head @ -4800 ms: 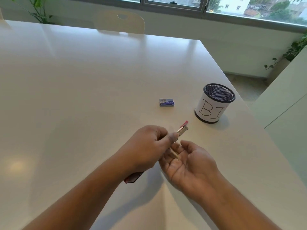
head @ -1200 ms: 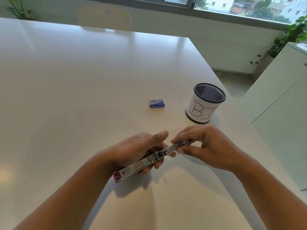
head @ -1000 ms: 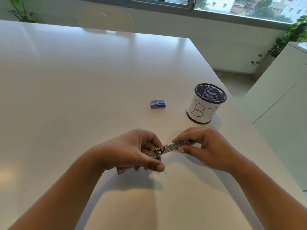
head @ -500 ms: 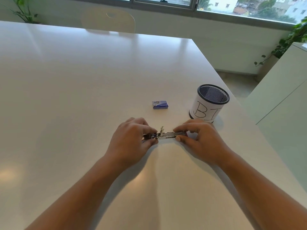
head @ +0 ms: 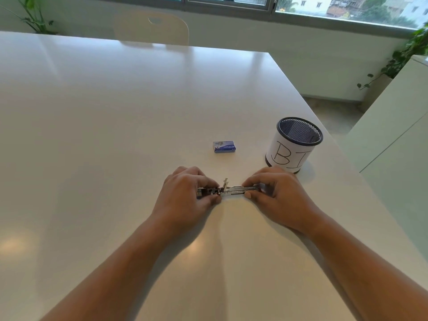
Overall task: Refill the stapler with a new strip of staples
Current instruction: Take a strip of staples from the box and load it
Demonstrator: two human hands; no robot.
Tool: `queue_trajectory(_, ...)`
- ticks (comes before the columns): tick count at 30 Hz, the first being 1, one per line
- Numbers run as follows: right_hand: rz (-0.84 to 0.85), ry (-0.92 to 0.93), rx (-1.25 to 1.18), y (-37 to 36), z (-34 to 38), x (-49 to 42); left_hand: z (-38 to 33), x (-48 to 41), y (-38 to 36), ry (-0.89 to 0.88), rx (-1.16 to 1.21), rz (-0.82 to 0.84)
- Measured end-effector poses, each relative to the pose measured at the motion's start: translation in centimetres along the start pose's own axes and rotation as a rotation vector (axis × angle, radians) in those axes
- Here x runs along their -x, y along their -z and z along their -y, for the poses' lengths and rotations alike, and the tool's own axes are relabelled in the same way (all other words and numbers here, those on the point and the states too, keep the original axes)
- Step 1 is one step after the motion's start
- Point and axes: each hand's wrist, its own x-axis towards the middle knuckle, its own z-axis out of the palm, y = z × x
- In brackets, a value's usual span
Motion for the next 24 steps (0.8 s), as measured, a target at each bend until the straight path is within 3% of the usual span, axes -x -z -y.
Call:
queue_trajectory(13,0.018,-0.088,-0.067,1.0,2.4,-3.1,0.3,-0.2,0.3,0.032,0.020,0.028)
queue_trajectory(17,0.038,-0.061,0.093,0.1,2.7,-6.9,0.3,-0.3,0.8,0.060,0.048,0.061)
queue_trajectory(24,0.214,-0.110,0.321,-1.9,1.9,-11.0,0.4,-0.4,1.9,0.071,0.096,0.091)
